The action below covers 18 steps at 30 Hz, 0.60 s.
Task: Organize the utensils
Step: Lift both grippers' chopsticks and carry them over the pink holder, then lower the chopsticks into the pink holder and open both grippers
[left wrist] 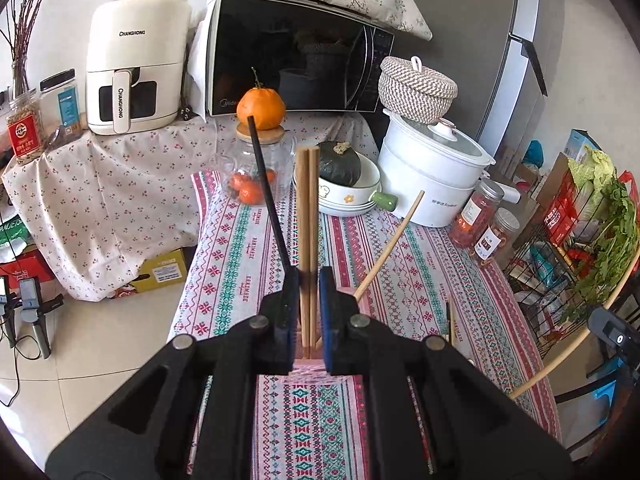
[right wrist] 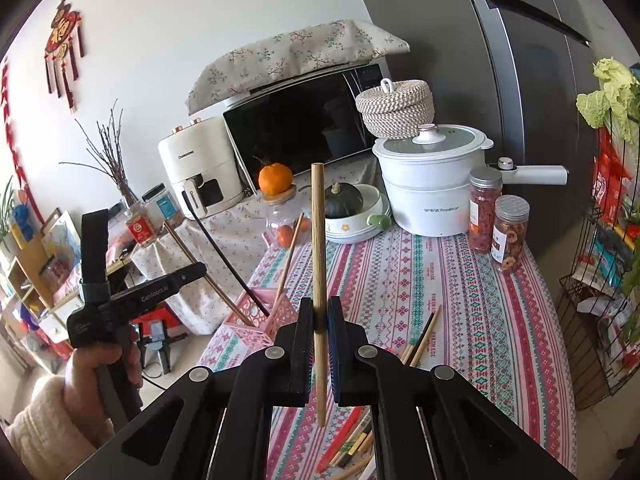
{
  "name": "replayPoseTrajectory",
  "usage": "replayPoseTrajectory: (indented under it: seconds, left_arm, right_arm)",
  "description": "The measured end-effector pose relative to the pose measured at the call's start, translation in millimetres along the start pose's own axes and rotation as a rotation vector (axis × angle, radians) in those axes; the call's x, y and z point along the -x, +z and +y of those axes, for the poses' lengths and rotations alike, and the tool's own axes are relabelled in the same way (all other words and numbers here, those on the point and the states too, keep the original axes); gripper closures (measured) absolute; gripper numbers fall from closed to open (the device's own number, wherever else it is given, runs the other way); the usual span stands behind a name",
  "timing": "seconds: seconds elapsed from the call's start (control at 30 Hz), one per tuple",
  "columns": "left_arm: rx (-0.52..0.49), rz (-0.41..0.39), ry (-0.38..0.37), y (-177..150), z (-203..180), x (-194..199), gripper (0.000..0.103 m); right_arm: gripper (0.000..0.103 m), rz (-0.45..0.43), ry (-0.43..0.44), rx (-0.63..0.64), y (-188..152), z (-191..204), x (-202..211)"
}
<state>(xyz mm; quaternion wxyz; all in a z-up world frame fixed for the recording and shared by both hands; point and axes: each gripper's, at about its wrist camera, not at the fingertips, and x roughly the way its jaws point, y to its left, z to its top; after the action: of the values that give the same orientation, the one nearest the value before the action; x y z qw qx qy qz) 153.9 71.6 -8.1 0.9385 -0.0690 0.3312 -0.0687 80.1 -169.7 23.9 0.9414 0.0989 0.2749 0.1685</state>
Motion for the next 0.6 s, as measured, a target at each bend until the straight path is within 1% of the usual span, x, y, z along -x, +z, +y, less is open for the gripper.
replayPoseTrajectory:
  seconds: [0.03,0.1,0.17,0.27,0.3,0.37,0.43,0.6]
  left_arm:
    - [-0.004,0.005,-0.011,-0.4,0.1,-1.6,0.089]
    - [0.001,0.017,-0.029,-0.9,1.9,-3.5,0.077]
    - [0.009,0.022,-0.035,-0.7,4.7,-1.8,0.055]
    - [0.014,0.030,-0.045,-2.1,9.9,5.9,0.039]
    - [0.017,0.038,-0.048,-2.9,12.4,8.1,0.037]
    - [0.028,0.058,-0.047,-6.3,18.9,12.4,0.029]
    - [0.050,0.076,-0.056,-11.4,27.7,16.7,0.025]
    - [0.081,0.116,-0.051,-25.2,47.4,25.0,0.022]
  right_arm:
    - [0.096,-0.005,0.002,0.007,0.8,2.2,-1.1]
    - [0.096,-0.015,0.012,0.021,3.0,7.6,-2.5]
    - [0.096,-0.027,0.023,0.032,5.9,13.5,-4.3]
    - [0.096,-0.041,0.029,0.051,12.3,23.8,-9.5]
    - [0.096,-0.044,0.034,0.054,14.9,27.3,-11.5]
    - [0.096,-0.047,0.042,0.056,21.2,35.1,-16.5]
    - [0.096,-0.056,0.046,0.057,29.2,43.5,-22.1]
    - [0.096,-0.096,0.064,0.055,54.3,67.2,-39.0]
